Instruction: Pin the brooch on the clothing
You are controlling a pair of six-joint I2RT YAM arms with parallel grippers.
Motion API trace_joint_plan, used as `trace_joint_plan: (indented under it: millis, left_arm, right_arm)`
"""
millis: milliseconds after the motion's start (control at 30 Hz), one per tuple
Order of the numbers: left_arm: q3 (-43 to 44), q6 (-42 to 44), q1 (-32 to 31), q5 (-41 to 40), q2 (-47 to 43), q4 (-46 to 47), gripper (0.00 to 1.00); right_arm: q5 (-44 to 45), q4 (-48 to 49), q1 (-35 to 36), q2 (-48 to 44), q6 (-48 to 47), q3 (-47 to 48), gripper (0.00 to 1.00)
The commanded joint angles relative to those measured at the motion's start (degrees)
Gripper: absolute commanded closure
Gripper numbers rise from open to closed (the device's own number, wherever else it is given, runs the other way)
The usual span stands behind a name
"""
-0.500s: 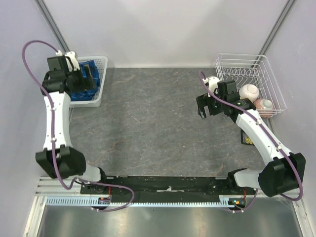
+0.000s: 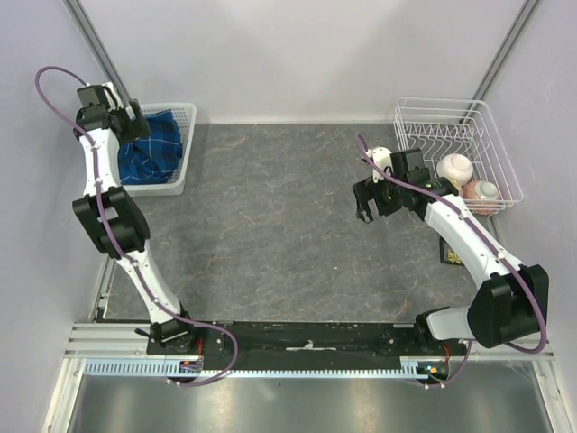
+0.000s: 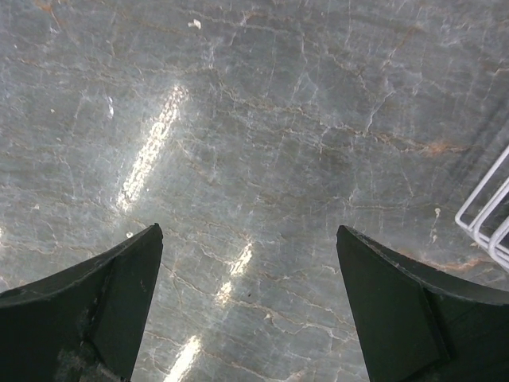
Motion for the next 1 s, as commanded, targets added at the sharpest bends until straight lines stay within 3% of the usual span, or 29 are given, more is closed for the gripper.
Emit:
trace_joint_plan:
  millis: [0, 433, 533, 567, 600, 700, 967]
  left_arm:
    - [5.93, 3.08, 1.2, 4.26, 6.51, 4.84, 0.01]
    - [8.92, 6.25, -0.65, 5.66, 22.51, 5.47, 0.03]
    - [13.21, 8.0, -0.56, 8.73, 23.75, 2.06, 0.55]
    - [15.4, 8.1, -0.56, 9.96, 23.14, 0.3, 0.92]
    - [16.03, 8.45, -0.39, 14.84, 22.18, -0.59, 0.98]
    - [14.64, 8.19, -0.39, 21.72, 14.11, -0.51, 0.98]
    - [14.19, 2.04, -1.17, 27.8, -6.73, 1.16, 0.98]
  right_arm:
    - [-1.15, 0.69, 0.09, 1.17, -0.97, -1.03, 0.02]
    - [0.52, 0.69, 0.01, 3.89, -1.94, -0.5, 0.02]
    - [1.22, 0.61, 0.09, 3.37, -2.2, -0.68, 0.02]
    - [1.57, 0.43, 0.01, 2.93, -2.47, -0.86, 0.02]
    - [2.01, 0.43, 0.01, 2.75, -2.56, -0.77, 0.02]
    - [1.93, 0.25, 0.09, 2.14, -3.09, -0.59, 0.02]
    - [0.61, -1.68, 0.01, -0.23, -3.88, 0.63, 0.02]
